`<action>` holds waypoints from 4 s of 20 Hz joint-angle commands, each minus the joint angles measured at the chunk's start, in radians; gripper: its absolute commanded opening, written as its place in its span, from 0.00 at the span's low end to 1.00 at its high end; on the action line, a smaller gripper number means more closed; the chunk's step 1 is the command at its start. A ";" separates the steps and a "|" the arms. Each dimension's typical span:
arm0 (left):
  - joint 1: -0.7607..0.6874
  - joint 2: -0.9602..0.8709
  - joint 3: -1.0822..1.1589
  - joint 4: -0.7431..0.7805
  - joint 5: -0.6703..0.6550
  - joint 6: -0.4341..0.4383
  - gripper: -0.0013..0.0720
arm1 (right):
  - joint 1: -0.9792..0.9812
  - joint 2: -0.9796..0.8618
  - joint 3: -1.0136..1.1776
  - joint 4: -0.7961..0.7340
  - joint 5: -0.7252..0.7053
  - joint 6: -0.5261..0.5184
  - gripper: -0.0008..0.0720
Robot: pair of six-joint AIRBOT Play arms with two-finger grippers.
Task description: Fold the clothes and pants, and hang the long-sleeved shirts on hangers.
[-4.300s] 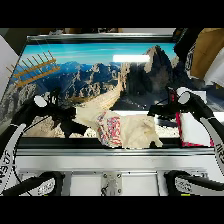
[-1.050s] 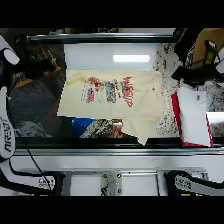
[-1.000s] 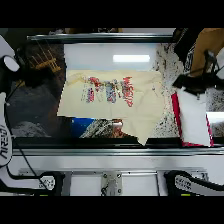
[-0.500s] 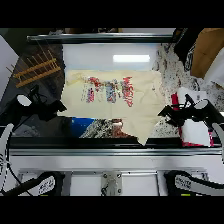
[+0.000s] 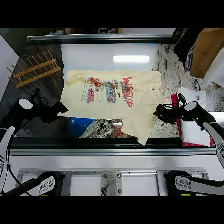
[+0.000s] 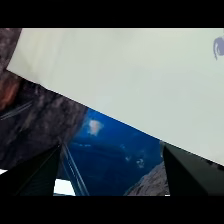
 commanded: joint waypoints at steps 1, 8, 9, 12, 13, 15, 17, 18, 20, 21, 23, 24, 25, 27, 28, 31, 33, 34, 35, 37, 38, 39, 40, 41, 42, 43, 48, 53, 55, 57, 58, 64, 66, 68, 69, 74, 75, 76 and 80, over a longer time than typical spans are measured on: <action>0.001 0.001 -0.002 -0.002 0.018 0.000 0.93 | 0.023 -0.010 -0.001 0.008 -0.018 0.000 0.19; 0.096 0.001 -0.018 0.085 0.061 -0.197 0.93 | 0.021 -0.009 0.000 0.008 0.001 -0.039 0.03; 0.117 0.001 -0.039 0.082 0.090 -0.234 0.93 | 0.021 -0.009 0.000 0.008 0.000 -0.038 0.03; 0.127 0.001 -0.123 0.074 0.208 -0.337 0.93 | 0.021 -0.009 0.000 0.008 0.000 -0.039 0.03; 0.123 0.001 -0.150 0.046 0.257 -0.347 0.93 | 0.021 -0.009 0.000 0.008 0.000 -0.038 0.03; 0.108 0.001 -0.185 -0.016 0.346 -0.347 0.93 | 0.021 -0.009 0.000 0.008 0.000 -0.038 0.03; 0.079 -0.008 -0.186 -0.029 0.399 -0.347 0.93 | 0.021 -0.009 0.000 0.008 0.000 -0.038 0.03; 0.069 -0.028 -0.171 -0.029 0.397 -0.346 0.93 | 0.021 -0.009 0.000 0.008 0.000 -0.038 0.03; 0.051 -0.089 -0.125 -0.029 0.367 -0.346 0.93 | 0.021 -0.009 0.000 0.008 0.000 -0.038 0.03; 0.042 -0.118 -0.098 -0.029 0.354 -0.347 0.93 | 0.021 -0.009 0.000 0.008 0.001 -0.038 0.03; 0.026 -0.162 -0.053 -0.029 0.338 -0.347 0.93 | 0.021 -0.009 0.000 0.008 0.000 -0.038 0.03; 0.021 -0.177 -0.034 -0.029 0.327 -0.347 0.93 | 0.021 -0.009 0.000 0.008 0.001 -0.038 0.03; 0.011 -0.188 -0.018 -0.028 0.322 -0.346 0.93 | 0.021 -0.009 0.000 0.008 0.000 -0.038 0.03; -0.004 -0.200 0.000 -0.028 0.314 -0.346 0.93 | 0.021 -0.009 0.000 0.008 0.000 -0.038 0.03; -0.011 -0.203 0.003 -0.028 0.311 -0.347 0.93 | 0.021 -0.009 0.000 0.008 0.000 -0.038 0.03; -0.018 -0.203 0.003 -0.028 0.325 -0.347 0.93 | 0.021 -0.009 0.000 0.008 0.001 -0.038 0.03; -0.016 -0.203 0.003 -0.027 0.324 -0.346 0.46 | 0.021 -0.009 0.000 0.008 0.001 -0.038 0.03; -0.016 -0.203 0.003 -0.027 0.325 -0.346 0.12 | 0.021 -0.009 0.000 0.008 0.001 -0.038 0.03; -0.017 -0.203 0.003 -0.027 0.327 -0.346 0.03 | 0.021 -0.009 0.000 0.008 0.002 -0.038 0.03; -0.016 -0.202 0.003 -0.028 0.323 -0.346 0.03 | 0.021 -0.008 0.000 0.008 0.002 -0.038 0.03; -0.016 -0.192 0.003 -0.027 0.319 -0.346 0.03 | 0.021 -0.007 0.005 0.008 0.010 -0.038 0.03; -0.016 -0.170 0.003 -0.027 0.322 -0.344 0.03 | 0.019 0.002 0.015 0.008 0.023 -0.048 0.03; -0.013 -0.132 0.006 -0.027 0.333 -0.338 0.03 | 0.019 0.018 0.036 0.008 0.048 -0.073 0.03; -0.005 -0.089 0.022 -0.028 0.334 -0.319 0.03 | 0.019 0.042 0.072 0.003 0.082 -0.102 0.03; 0.007 -0.039 0.058 -0.028 0.322 -0.288 0.03 | 0.019 0.072 0.118 0.000 0.117 -0.122 0.03; 0.021 0.016 0.101 -0.029 0.307 -0.256 0.03 | 0.019 0.108 0.177 -0.005 0.152 -0.137 0.03; 0.097 0.349 0.394 -0.028 0.274 -0.211 0.03 | 0.019 0.359 0.557 -0.006 0.269 -0.154 0.03; 0.144 0.636 0.584 -0.024 0.270 -0.154 0.03 | 0.019 0.620 0.808 -0.007 0.238 -0.154 0.03; 0.158 0.736 0.603 -0.021 0.270 -0.153 0.03 | 0.019 0.713 0.838 -0.011 0.204 -0.153 0.03; 0.174 0.821 0.602 -0.021 0.269 -0.153 0.03 | 0.019 0.789 0.841 -0.067 0.181 -0.107 0.03; 0.183 0.850 0.602 -0.021 0.269 -0.154 0.03 | 0.019 0.819 0.841 -0.113 0.181 -0.068 0.03; 0.294 0.800 0.602 -0.031 0.079 -0.154 0.03 | 0.019 0.819 0.841 -0.283 0.253 0.137 0.03; 0.306 0.696 0.602 -0.030 -0.040 -0.153 0.03 | 0.021 0.731 0.840 -0.255 0.366 0.136 0.03; 0.270 0.557 0.602 -0.027 -0.117 -0.114 0.03 | 0.024 0.602 0.836 -0.231 0.491 0.135 0.03; 0.236 0.482 0.602 -0.027 -0.146 -0.083 0.03 | 0.033 0.532 0.831 -0.229 0.540 0.129 0.03; 0.035 0.003 0.602 0.089 -0.182 -0.045 0.03 | 0.119 0.109 0.824 -0.274 0.600 0.082 0.03; 0.021 -0.085 0.602 0.074 -0.161 -0.058 0.03 | 0.122 0.028 0.824 -0.274 0.596 0.082 0.03; 0.007 -0.163 0.602 0.076 -0.128 -0.075 0.03 | 0.122 -0.053 0.826 -0.273 0.582 0.082 0.03; -0.018 -0.366 0.603 0.015 0.045 -0.103 0.03 | 0.122 -0.240 0.827 -0.273 0.429 0.082 0.03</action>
